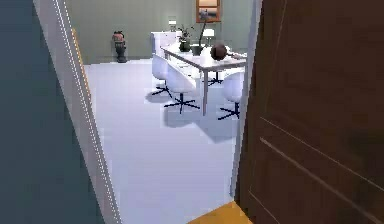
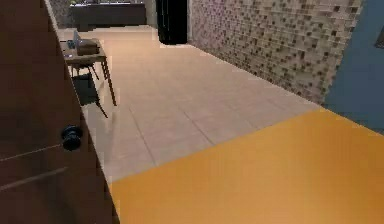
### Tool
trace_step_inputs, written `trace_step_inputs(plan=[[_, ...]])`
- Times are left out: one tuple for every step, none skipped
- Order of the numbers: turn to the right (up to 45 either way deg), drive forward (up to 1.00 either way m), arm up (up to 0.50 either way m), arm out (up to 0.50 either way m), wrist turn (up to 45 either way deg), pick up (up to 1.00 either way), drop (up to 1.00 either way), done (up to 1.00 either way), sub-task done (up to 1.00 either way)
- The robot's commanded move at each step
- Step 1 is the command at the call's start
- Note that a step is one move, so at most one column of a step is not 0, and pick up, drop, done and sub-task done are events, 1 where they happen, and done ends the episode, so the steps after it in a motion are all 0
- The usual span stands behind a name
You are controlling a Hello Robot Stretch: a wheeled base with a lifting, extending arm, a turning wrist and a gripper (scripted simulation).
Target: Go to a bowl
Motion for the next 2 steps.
trace_step_inputs(plan=[[0.0, 1.00, 0.00, 0.00, 0.0, 0.00, 0.00, 0.00, 0.00], [0.0, 1.00, 0.00, 0.00, 0.0, 0.00, 0.00, 0.00, 0.00]])
